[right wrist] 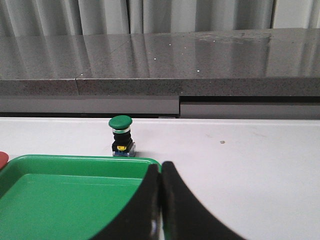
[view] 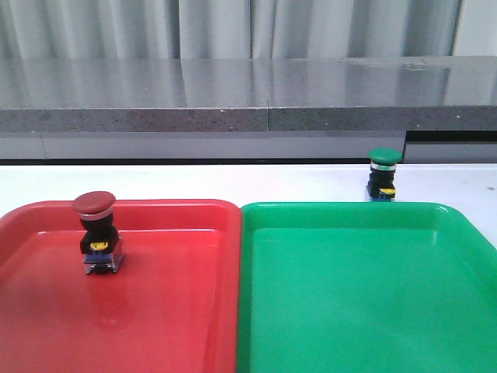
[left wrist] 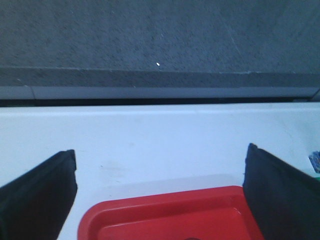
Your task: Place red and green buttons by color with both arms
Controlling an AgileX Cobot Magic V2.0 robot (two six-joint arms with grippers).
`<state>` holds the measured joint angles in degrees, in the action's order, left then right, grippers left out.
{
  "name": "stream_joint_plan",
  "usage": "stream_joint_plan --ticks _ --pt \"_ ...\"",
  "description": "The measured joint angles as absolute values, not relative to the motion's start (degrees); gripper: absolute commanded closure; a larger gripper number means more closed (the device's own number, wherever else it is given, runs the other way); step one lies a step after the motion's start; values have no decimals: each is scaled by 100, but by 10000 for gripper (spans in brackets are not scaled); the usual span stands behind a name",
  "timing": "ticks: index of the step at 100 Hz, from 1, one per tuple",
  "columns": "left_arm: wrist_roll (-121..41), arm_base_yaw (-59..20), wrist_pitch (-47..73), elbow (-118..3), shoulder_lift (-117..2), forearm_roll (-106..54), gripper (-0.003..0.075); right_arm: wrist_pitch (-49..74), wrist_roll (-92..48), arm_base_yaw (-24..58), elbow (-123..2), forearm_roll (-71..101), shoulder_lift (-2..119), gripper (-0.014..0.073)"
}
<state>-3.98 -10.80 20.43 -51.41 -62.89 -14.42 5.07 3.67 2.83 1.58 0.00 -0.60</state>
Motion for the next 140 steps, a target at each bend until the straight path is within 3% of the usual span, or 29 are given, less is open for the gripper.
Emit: stream_joint_plan --ticks 25,35,49,69,140 --pt "-398 -998 1279 -3561 -4551 -1161 83 507 367 283 158 0 -60 662" --pt "-398 -998 1222 -3026 -3876 -1122 134 507 367 283 158 0 -60 662" --pt "-398 -998 1222 -2457 -3072 -1100 335 507 367 283 158 0 -60 662" --pt "-398 -998 1212 -2230 -2564 -1100 743 507 367 283 158 0 -60 662" --pt "-398 -995 1117 -2211 -2548 -1100 739 507 375 283 158 0 -60 662"
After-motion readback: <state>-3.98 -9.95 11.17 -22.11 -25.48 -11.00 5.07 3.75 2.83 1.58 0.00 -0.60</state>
